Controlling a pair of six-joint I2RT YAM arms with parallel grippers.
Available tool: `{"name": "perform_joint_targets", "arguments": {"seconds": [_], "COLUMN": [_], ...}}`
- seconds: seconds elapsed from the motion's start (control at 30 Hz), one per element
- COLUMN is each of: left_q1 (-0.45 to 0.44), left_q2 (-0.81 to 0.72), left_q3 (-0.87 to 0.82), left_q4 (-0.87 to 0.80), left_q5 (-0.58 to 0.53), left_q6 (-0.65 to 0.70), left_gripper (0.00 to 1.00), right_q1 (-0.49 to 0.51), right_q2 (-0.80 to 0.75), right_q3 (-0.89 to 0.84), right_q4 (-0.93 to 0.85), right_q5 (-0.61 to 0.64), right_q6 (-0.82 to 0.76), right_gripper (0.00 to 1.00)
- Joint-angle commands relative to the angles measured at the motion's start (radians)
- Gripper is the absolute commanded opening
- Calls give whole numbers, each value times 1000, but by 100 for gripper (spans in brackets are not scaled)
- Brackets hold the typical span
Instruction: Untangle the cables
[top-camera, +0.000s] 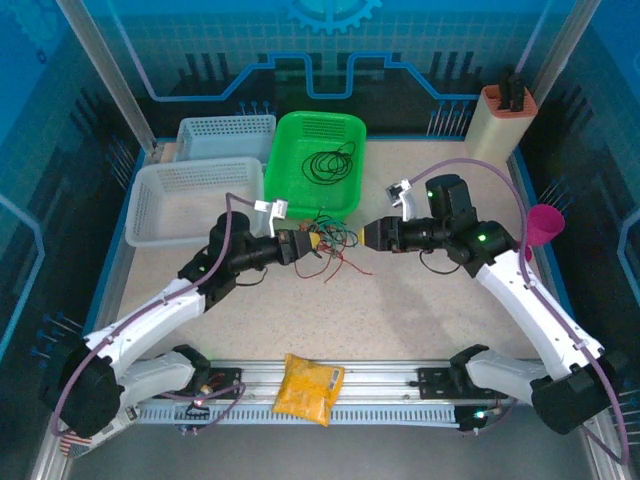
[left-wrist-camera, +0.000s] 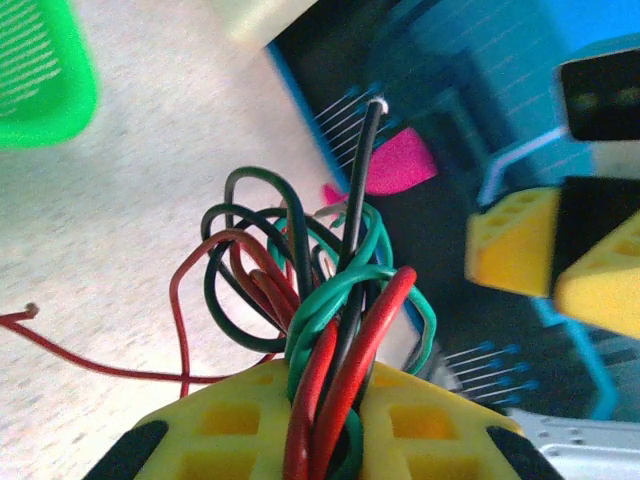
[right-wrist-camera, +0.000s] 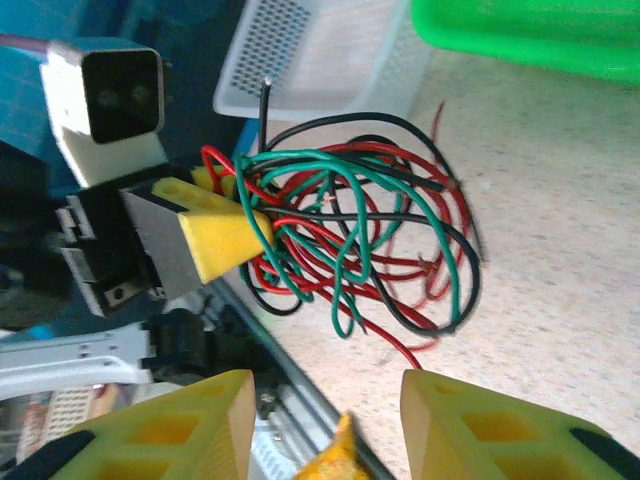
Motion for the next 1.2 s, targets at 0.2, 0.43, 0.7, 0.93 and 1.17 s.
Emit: {"name": "perform_joint_targets", "arguments": {"seconds": [0.2, 0.43, 0.7, 0.93, 1.17], "left_q1": [-158, -291, -413, -437, -432], "left_q2": [127, 355, 678, 795, 547], "left_q3": [278, 507, 771, 903, 796], "left_q4": [-627, -951, -1214, -1195, -963], "left_q5": [-460, -806, -1016, -923, -765], "left_q6": [243, 253, 134, 134, 231], "left_gripper": [0, 0, 0, 59, 99], "right_q1": [-9, -78, -184, -220, -258], "right_q2": [21, 1, -62, -83, -110], "right_q3": [-46, -116, -185, -205, -224], "right_q4": [-169, -193, -178, -177, -151], "right_q5": [260, 332, 315, 296, 210], "right_q6": [-34, 8, 38, 36, -13], "right_gripper": [42, 42, 42, 47, 50]}}
